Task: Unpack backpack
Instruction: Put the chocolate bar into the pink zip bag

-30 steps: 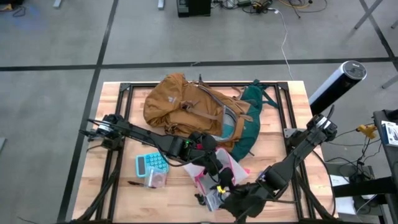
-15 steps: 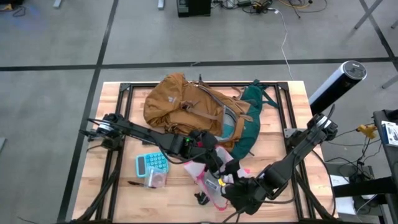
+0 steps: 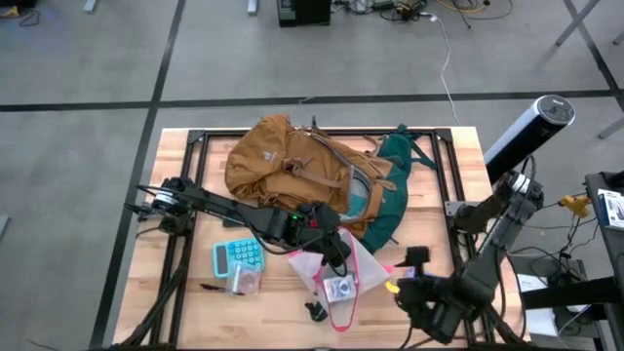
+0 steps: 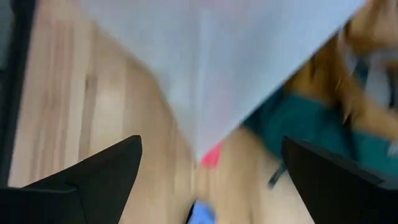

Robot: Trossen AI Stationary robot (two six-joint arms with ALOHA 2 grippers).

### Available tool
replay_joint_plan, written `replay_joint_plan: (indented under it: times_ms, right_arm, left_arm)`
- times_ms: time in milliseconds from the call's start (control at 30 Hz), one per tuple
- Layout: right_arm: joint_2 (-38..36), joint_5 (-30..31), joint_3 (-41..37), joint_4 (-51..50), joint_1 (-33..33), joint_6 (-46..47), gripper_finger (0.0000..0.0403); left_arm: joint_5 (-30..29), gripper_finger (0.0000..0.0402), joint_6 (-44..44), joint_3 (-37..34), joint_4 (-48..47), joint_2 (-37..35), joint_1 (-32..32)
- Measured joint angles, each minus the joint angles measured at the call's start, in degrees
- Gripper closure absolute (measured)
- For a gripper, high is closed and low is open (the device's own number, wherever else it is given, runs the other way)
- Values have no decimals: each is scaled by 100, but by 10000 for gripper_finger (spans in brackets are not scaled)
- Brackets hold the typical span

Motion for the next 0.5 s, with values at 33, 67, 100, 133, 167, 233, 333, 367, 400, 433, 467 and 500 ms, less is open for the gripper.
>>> replay_joint_plan:
  times_ms: [33, 67, 100, 133, 167, 233, 333, 367, 400, 433, 467, 500]
  right_arm:
    - [2, -125, -188, 40, 72, 245, 32]
    - [6, -280, -395, 93, 115, 481, 32]
    - [11, -430, -608, 167, 129, 732, 32]
    - [13, -593, -820, 263, 129, 974, 32]
    - [13, -737, -1025, 378, 127, 1187, 32]
    - [11, -1087, -1428, 691, 123, 1494, 32]
    - [-49, -1459, -1906, 1060, 129, 1691, 32]
    - [-81, -1529, -2038, 1124, 129, 1716, 32]
    - [-108, -1552, -2155, 1170, 127, 1750, 32]
    - [-134, -1593, -2272, 1215, 123, 1777, 32]
    - [-162, -1655, -2396, 1272, 101, 1780, 32]
    - [-193, -1690, -2506, 1348, 93, 1786, 32]
  left_arm:
    - [19, 402, -5, 0, 0, 0, 22]
    - [38, 402, -6, 0, 0, 0, 45]
    - [70, 402, -7, 0, 7, 0, 71]
    - [114, 402, -5, 0, 21, 0, 96]
    - [133, 402, -5, 0, 39, 0, 118]
    - [140, 402, 7, 0, 51, 0, 148]
    - [184, 402, 104, 0, 45, 0, 172]
    - [205, 402, 129, 0, 39, 0, 172]
    - [217, 402, 139, 0, 45, 0, 172]
    - [240, 402, 142, 0, 46, 0, 172]
    - [265, 402, 145, 0, 44, 0, 172]
    - [271, 402, 145, 0, 42, 0, 170]
